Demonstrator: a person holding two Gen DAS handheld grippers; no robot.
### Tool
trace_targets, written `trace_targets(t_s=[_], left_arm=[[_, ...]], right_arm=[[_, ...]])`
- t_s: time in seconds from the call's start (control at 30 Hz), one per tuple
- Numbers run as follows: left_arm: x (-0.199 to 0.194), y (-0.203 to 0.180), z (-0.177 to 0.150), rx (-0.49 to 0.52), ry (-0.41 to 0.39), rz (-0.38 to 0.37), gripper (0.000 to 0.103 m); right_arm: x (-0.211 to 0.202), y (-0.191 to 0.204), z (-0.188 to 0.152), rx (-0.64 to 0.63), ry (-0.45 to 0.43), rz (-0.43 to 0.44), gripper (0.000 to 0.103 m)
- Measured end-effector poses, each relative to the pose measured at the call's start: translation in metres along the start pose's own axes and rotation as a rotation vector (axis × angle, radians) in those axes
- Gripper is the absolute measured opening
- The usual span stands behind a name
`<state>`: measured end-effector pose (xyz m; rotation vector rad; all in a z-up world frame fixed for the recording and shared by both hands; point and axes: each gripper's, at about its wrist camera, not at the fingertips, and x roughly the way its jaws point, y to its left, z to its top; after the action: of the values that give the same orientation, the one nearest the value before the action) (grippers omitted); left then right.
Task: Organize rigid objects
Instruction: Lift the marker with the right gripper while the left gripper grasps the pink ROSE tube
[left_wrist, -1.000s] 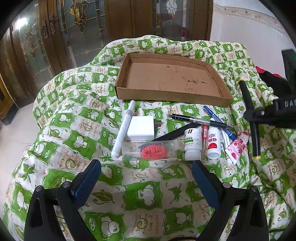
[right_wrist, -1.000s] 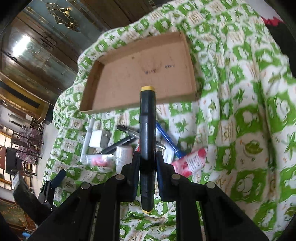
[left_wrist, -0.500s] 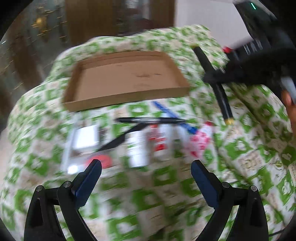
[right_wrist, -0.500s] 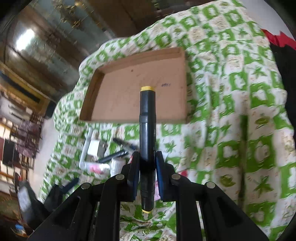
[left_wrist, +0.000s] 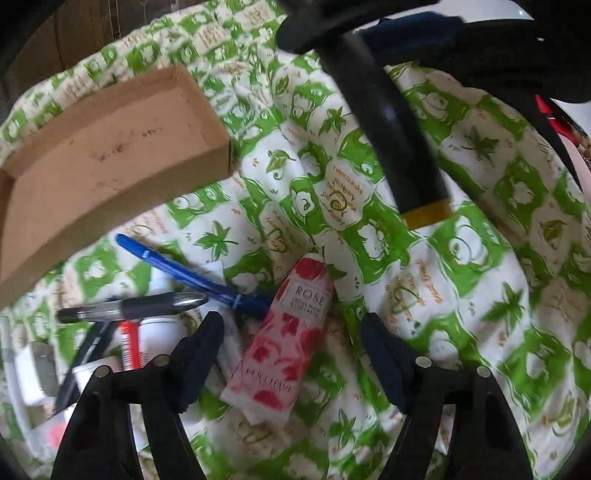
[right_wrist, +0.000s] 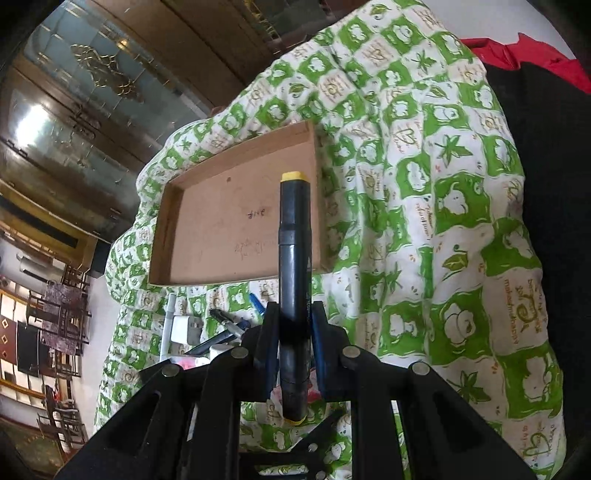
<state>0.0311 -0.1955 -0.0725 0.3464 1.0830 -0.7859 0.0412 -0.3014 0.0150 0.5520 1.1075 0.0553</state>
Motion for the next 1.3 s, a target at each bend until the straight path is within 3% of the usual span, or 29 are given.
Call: trace_targets(t_s=[0.07, 0.1, 0.13, 0.33, 0.5, 0.73, 0.77, 0.9, 1.17, 1.3], left_arm=[[-0.002, 0.003, 0.0, 0.0, -0.014, -0.002, 0.063], [-0.002, 0.005, 0.0, -0.005, -0.009, -0.001, 0.037], [-0.002, 0.008, 0.0, -0.018, 0.008, -0.012, 0.034], [-0.028, 0.021, -0.025, -0.106, 0.02, -0.036, 0.031], [-0.061, 0.04, -0.057, -0.168, 0.02, -0.009, 0.031], [-0.037, 0.049, -0.077, -0.165, 0.083, 0.103, 0.031], [-0.036, 0.046, -0.08, -0.154, 0.079, 0.121, 0.031], [-0.048, 0.041, -0.082, -0.173, 0.036, 0.107, 0.013], [-0.095, 0.042, -0.077, -0.207, -0.045, 0.122, 0.012], [-0.118, 0.057, -0.071, -0.243, -0.079, 0.075, 0.012]], right_arm=[[0.001, -0.003, 0.0, 0.014, 0.003, 0.0, 0.016], [0.002, -0.004, 0.0, 0.018, 0.005, 0.001, 0.016], [0.003, -0.005, -0.001, 0.021, 0.009, 0.002, 0.016], [0.006, -0.005, -0.005, 0.021, 0.027, 0.009, 0.016], [0.016, 0.0, -0.013, 0.016, 0.071, 0.03, 0.016], [0.025, 0.009, -0.024, -0.013, 0.099, 0.017, 0.016], [0.025, 0.008, -0.024, -0.014, 0.098, 0.013, 0.016], [0.025, 0.008, -0.024, -0.015, 0.093, 0.005, 0.016], [0.026, 0.01, -0.025, -0.022, 0.094, 0.004, 0.016], [0.026, 0.01, -0.025, -0.022, 0.094, 0.001, 0.016]])
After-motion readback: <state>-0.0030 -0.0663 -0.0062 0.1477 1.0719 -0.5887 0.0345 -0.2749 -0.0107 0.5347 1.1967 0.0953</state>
